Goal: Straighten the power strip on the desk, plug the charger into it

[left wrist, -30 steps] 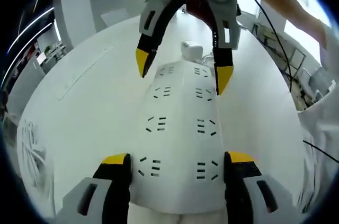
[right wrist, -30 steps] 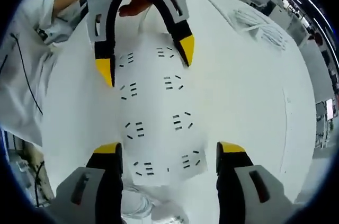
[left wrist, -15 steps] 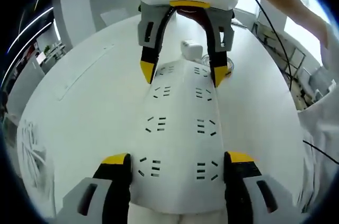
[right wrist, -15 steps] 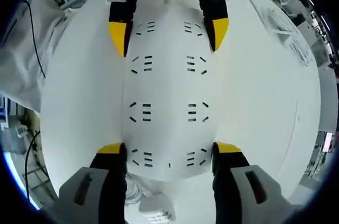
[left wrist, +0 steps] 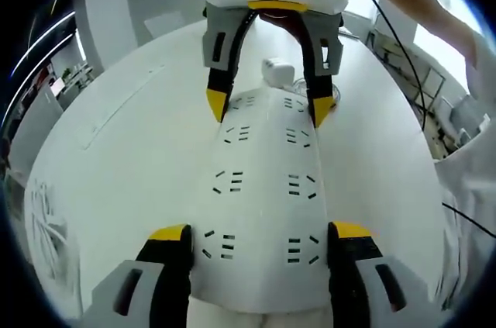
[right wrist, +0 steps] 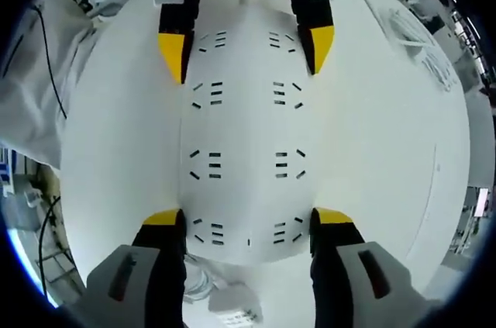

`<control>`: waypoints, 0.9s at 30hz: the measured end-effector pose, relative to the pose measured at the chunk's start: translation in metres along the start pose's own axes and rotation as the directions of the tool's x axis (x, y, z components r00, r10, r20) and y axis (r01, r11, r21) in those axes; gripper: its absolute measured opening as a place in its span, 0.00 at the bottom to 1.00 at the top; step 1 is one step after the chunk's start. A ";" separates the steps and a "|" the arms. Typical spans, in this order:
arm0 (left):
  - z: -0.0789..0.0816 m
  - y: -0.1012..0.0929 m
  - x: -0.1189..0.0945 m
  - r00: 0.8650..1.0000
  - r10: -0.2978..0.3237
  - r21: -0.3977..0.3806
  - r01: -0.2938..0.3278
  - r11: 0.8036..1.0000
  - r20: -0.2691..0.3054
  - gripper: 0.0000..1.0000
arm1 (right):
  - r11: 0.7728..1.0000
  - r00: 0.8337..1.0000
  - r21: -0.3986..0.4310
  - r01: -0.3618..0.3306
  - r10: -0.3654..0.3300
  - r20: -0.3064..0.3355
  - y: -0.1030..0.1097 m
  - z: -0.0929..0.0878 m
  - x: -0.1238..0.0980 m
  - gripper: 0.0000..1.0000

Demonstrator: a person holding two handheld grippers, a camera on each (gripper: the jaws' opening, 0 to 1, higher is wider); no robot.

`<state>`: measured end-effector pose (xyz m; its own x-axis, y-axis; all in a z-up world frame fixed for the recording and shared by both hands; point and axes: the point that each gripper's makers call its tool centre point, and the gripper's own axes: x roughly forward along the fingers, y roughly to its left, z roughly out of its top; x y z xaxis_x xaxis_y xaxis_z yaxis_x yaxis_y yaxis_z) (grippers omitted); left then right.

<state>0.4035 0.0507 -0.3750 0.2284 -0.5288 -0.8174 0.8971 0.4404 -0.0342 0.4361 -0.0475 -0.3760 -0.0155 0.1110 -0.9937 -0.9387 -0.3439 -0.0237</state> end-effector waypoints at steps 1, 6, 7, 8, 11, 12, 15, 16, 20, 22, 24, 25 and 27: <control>0.000 0.000 0.000 1.000 -0.005 0.006 0.005 1.000 0.001 0.72 | 1.000 1.000 0.004 0.000 0.000 -0.001 0.001 0.000 0.000 0.64; 0.000 -0.002 0.000 1.000 -0.027 0.038 0.027 0.999 -0.003 0.72 | 0.999 1.000 0.044 0.004 -0.004 -0.007 0.007 -0.001 0.000 0.64; 0.000 -0.003 0.000 1.000 -0.029 0.042 0.029 0.999 -0.005 0.72 | 0.999 1.000 0.054 0.007 -0.006 -0.008 0.008 -0.001 0.000 0.64; 0.000 -0.003 0.000 0.999 -0.032 0.046 0.032 0.998 -0.007 0.72 | 0.998 1.000 0.063 0.008 -0.008 -0.010 0.010 -0.001 0.000 0.64; 0.000 -0.004 0.001 0.999 -0.040 0.057 0.040 0.998 -0.009 0.72 | 0.995 1.000 0.098 0.012 -0.011 -0.017 0.013 -0.001 0.000 0.64; 0.001 -0.004 0.001 0.999 -0.044 0.064 0.045 0.997 -0.010 0.72 | 0.994 1.000 0.106 0.013 -0.011 -0.018 0.015 -0.001 0.000 0.64; 0.000 -0.006 0.001 0.998 -0.057 0.084 0.059 0.995 -0.017 0.72 | 0.991 1.000 0.133 0.013 -0.011 -0.019 0.019 0.000 0.000 0.64; 0.001 -0.006 0.001 0.998 -0.065 0.098 0.067 0.993 -0.019 0.72 | 0.990 1.000 0.140 0.014 -0.011 -0.020 0.021 0.000 0.000 0.64; 0.000 -0.007 0.001 0.996 -0.081 0.120 0.083 0.989 -0.020 0.72 | 0.985 1.000 0.169 0.017 -0.014 -0.018 0.024 0.000 0.001 0.64; 0.000 -0.007 0.001 0.996 -0.085 0.128 0.088 0.988 -0.026 0.72 | 0.983 1.000 0.180 0.019 -0.017 -0.015 0.025 0.001 0.000 0.64; 0.000 -0.007 0.001 0.996 -0.090 0.135 0.093 0.986 -0.030 0.72 | 0.980 1.000 0.196 0.020 -0.019 -0.009 0.026 0.001 0.000 0.64; 0.000 -0.007 0.001 0.995 -0.093 0.140 0.096 0.985 -0.031 0.72 | 0.979 1.000 0.203 0.021 -0.020 -0.006 0.026 0.001 0.000 0.64; 0.001 -0.007 0.001 0.995 -0.098 0.148 0.102 0.984 -0.034 0.72 | 0.976 1.000 0.218 0.023 -0.023 -0.001 0.027 0.001 0.000 0.64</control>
<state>0.3977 0.0467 -0.3751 0.1268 -0.5444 -0.8292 0.9618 0.2719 -0.0315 0.4102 -0.0562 -0.3769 0.0067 0.1182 -0.9930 -0.9913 -0.1298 -0.0221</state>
